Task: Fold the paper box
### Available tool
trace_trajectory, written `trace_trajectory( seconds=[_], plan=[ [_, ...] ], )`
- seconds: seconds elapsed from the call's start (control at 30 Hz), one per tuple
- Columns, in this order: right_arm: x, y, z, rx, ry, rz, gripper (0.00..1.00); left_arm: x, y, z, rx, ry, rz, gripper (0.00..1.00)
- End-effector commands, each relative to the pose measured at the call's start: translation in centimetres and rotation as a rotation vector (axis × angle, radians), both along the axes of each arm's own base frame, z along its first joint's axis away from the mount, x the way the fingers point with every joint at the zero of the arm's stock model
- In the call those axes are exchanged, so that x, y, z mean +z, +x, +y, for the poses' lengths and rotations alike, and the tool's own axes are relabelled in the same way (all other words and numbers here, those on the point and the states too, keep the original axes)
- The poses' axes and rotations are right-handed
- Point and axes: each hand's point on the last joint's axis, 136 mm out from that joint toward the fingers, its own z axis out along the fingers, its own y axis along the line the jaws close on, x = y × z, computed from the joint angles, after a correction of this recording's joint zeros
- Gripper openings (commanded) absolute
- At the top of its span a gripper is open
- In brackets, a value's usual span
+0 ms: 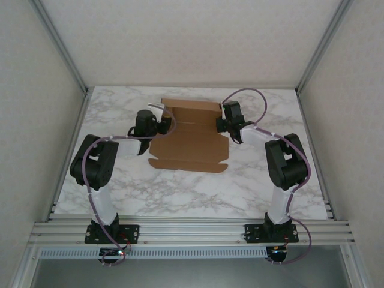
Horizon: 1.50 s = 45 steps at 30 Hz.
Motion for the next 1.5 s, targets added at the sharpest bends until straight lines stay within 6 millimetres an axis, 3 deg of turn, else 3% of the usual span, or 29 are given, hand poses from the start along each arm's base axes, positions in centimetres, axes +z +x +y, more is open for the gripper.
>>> trace_trajectory(
  seconds=[0.0,0.33,0.47,1.07,1.3,1.47],
  plan=[
    [-1.9,-2.8,2.1,0.13,0.035,0.086,0.0,1.0,0.4,-0.6,-0.061,-0.053,-0.048,0.39],
    [-1.3,-2.7,2.3,0.142,0.046,0.071,0.0,1.5,0.4,-0.1,-0.033,-0.109,-0.045,0.1],
    [-1.3,-3.0,2.4,0.149,0.058,0.079,0.0,1.2,-0.4,-0.2,-0.01,-0.098,-0.034,0.1],
    [-0.2,-5.5,4.0,0.014,0.108,0.105,0.0,-0.5,-1.8,4.1,0.429,0.032,-0.018,0.04],
    [0.5,-6.2,4.8,-0.016,0.111,0.111,0.0,-1.4,-1.9,3.9,0.513,0.047,0.009,0.0],
    [-0.5,-6.4,4.6,-0.042,0.084,0.126,0.0,-1.4,-2.5,3.7,0.517,0.003,0.025,0.0]
  ],
)
